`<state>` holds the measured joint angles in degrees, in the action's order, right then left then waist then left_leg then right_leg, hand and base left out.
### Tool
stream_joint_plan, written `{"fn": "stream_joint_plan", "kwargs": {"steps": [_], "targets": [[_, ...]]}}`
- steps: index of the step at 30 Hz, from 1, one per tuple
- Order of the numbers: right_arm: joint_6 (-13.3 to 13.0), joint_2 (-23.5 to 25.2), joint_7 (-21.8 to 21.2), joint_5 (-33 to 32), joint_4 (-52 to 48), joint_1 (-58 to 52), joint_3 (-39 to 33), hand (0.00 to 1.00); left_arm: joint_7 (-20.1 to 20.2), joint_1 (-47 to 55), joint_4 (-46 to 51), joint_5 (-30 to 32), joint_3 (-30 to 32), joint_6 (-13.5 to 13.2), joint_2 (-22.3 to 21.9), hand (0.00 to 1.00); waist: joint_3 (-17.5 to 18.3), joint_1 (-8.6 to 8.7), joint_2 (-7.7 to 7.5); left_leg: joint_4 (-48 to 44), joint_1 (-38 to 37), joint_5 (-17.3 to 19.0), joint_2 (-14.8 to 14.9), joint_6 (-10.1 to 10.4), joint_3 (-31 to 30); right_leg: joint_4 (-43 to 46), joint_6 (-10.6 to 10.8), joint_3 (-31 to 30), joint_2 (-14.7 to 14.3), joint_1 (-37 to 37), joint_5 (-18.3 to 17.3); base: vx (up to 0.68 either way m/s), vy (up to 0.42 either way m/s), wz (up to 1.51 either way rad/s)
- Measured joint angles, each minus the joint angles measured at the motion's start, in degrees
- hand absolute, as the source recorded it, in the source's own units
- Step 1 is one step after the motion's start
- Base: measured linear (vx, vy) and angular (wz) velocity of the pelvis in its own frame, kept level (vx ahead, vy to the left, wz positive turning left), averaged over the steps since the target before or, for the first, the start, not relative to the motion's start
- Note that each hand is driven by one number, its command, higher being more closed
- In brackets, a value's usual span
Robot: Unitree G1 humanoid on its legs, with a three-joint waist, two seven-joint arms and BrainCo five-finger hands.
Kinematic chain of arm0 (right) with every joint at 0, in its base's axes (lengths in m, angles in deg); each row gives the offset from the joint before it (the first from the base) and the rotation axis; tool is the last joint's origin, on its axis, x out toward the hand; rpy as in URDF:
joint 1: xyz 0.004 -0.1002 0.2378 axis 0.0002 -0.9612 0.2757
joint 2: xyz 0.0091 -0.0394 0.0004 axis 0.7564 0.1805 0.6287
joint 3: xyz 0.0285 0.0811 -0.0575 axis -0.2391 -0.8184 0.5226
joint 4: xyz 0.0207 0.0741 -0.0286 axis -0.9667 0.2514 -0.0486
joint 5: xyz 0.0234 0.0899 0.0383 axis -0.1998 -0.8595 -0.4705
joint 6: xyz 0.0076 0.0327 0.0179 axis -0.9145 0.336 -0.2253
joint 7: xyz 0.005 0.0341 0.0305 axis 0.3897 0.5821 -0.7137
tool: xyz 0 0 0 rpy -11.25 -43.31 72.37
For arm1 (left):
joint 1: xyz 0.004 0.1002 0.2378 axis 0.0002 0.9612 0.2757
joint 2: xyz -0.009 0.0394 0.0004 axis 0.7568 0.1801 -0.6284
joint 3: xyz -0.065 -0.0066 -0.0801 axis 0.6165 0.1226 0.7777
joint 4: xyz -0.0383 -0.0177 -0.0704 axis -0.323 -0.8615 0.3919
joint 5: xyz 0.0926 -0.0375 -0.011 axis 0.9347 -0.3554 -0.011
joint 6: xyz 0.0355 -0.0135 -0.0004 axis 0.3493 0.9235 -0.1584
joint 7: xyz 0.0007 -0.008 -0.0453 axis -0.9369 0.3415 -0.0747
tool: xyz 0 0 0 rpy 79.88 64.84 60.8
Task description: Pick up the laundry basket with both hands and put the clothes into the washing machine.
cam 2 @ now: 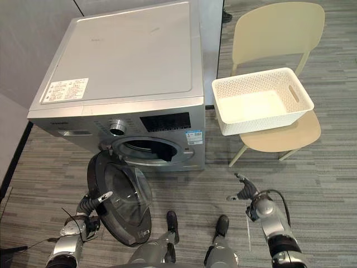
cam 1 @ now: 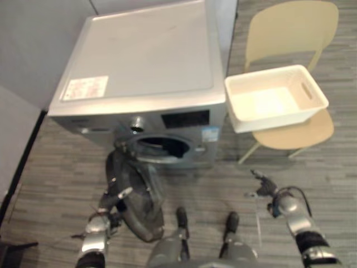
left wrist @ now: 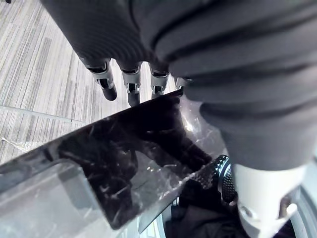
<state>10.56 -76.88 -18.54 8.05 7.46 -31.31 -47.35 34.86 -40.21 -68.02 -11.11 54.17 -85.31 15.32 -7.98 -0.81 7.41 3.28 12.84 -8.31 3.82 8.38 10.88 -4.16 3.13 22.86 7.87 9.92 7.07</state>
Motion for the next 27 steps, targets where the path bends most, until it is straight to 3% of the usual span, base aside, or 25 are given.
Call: {"fn": "stream_joint_plan", "kwargs": {"steps": [5,7,10,15,27], "targets": [[-0.6,-0.3,0.2,0.0,-1.1,-2.5,-0.6,0.00,0.2,0.9,0.0,0.1,-0.8,-0.2,-0.1,0.00,0.0,0.64,-0.01,0.8,-2.3,-0.1,-0.2,0.0,-1.7,2.1,0.7,1.7,0.3,-2.4,-2.8,0.08,-0.001,0.22],[-0.5,1.2,0.2,0.1,-1.1,-4.9,-0.8,0.00,0.2,2.2,-0.1,0.2,-0.9,-0.1,-0.1,0.00,0.0,1.10,-0.03,0.7,-4.4,1.2,-0.5,-1.8,-2.3,2.0,1.2,1.6,0.4,-4.4,-3.2,0.08,0.043,-0.01],[-0.4,2.8,0.0,0.2,-1.2,-7.8,-0.9,0.00,0.2,4.0,-0.1,0.2,-0.9,0.3,-0.1,0.00,0.1,1.64,-0.14,0.8,-7.1,2.3,-0.6,-3.0,-1.4,1.9,1.6,0.6,0.4,-6.6,-3.4,0.05,0.039,-0.16],[0.1,4.1,-1.2,0.1,-1.2,-10.9,-3.4,0.00,0.2,4.7,-0.1,1.4,-0.5,0.4,-0.1,0.00,0.1,2.94,-0.15,1.7,-7.9,2.6,-0.5,-2.7,-1.1,-0.1,1.8,0.5,0.0,-7.7,-2.8,-0.01,0.028,-0.05],[0.9,4.5,-1.3,0.1,-1.1,-12.2,-5.1,0.00,0.2,6.8,-0.3,1.9,0.0,0.6,0.3,0.00,2.0,3.01,0.12,1.9,-8.4,3.1,0.4,-3.3,0.2,-1.8,1.4,-0.9,-1.3,-7.9,-1.9,0.01,0.006,-0.07]]}}
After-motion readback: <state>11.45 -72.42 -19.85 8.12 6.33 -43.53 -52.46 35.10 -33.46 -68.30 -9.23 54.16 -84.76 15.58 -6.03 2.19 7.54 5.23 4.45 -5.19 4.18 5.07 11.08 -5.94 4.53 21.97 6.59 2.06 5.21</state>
